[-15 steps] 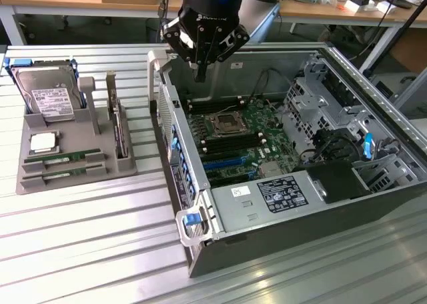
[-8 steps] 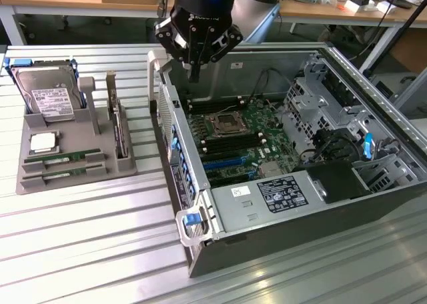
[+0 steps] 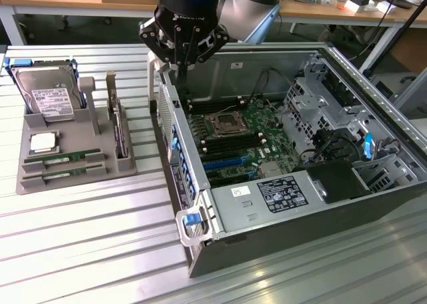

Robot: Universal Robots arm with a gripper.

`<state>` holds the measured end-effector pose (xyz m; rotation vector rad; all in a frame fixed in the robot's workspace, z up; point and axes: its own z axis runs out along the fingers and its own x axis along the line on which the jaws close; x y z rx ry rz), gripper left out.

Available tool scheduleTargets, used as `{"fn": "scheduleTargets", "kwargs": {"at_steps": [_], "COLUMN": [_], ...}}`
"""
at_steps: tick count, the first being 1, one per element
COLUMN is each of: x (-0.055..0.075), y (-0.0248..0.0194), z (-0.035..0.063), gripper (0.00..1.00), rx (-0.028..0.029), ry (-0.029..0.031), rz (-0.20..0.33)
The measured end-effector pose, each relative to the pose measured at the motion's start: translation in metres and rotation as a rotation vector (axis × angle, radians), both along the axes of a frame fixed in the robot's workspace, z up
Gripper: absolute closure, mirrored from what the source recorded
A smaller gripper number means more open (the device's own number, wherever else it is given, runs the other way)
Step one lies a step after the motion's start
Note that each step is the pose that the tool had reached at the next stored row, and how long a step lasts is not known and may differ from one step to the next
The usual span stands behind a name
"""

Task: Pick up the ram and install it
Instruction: 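Reach for the ram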

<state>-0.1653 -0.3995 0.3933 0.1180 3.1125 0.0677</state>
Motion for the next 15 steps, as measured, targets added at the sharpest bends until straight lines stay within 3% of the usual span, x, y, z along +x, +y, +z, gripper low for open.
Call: {"fn": "scheduleTargets", "kwargs": {"at_steps": [15], "x": [-0.028], "y": [0.0], "z": [0.0], "gripper": [0.89], "rx": [-0.0001], "ry": [0.0], "rz": [0.0]}}
